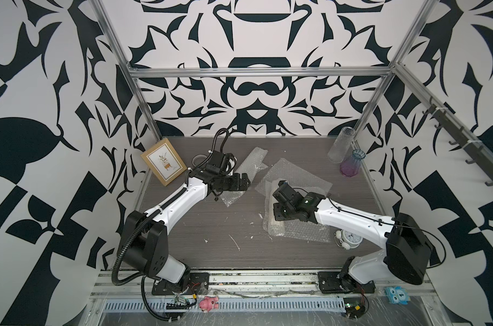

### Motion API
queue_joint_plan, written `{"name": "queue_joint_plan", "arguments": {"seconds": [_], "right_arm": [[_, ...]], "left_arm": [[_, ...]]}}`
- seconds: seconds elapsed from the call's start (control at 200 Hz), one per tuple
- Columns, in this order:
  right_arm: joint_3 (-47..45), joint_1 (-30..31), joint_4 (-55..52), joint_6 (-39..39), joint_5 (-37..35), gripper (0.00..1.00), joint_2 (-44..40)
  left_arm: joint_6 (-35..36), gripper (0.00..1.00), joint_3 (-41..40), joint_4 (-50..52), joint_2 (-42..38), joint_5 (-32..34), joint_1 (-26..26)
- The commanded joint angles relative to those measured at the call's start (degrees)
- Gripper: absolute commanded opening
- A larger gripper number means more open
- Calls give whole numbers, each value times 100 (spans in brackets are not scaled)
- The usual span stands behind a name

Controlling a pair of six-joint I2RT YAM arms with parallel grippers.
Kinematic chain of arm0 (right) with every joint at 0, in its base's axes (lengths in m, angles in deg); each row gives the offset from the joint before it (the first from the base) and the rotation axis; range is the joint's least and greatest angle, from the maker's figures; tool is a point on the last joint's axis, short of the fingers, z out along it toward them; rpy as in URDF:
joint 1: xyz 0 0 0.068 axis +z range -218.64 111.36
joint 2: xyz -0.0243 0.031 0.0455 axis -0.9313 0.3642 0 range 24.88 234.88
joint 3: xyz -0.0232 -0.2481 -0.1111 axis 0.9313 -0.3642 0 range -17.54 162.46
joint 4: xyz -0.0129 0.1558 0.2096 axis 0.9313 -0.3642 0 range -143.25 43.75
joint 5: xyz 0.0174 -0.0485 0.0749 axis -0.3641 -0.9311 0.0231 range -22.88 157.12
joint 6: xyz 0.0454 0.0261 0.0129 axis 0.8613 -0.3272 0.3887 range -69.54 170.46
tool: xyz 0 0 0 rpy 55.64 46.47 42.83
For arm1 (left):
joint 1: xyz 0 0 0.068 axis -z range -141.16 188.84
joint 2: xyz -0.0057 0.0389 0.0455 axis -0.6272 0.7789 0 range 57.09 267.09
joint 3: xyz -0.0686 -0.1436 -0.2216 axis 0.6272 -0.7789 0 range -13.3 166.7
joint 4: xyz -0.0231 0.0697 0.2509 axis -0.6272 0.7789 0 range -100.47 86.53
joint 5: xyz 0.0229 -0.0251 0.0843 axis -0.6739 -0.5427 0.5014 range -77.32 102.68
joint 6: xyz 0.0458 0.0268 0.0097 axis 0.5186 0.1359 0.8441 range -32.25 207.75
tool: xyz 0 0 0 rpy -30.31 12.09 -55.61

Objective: Unwrap the vase from the bubble wrap
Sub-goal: Unwrap the bubble wrap.

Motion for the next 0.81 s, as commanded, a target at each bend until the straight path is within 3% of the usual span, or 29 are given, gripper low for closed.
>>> {"name": "queue_joint_plan", "arguments": {"seconds": [0.0, 0.08, 0.505, 0.8], "right_arm": [[-62, 28, 17, 109, 48, 11, -151], [-45, 35, 12, 117, 48, 0, -213], [670, 61, -127, -50, 44, 0, -233], [539, 67, -179, 75, -164, 0, -709]], "left_arm": [[-69, 99, -119, -78, -166, -100, 14], [-92, 99, -138, -103, -171, -104, 23], [-229, 99, -11, -146, -243, -129, 68], [-196, 99, -7, -159, -93, -134, 143]]}}
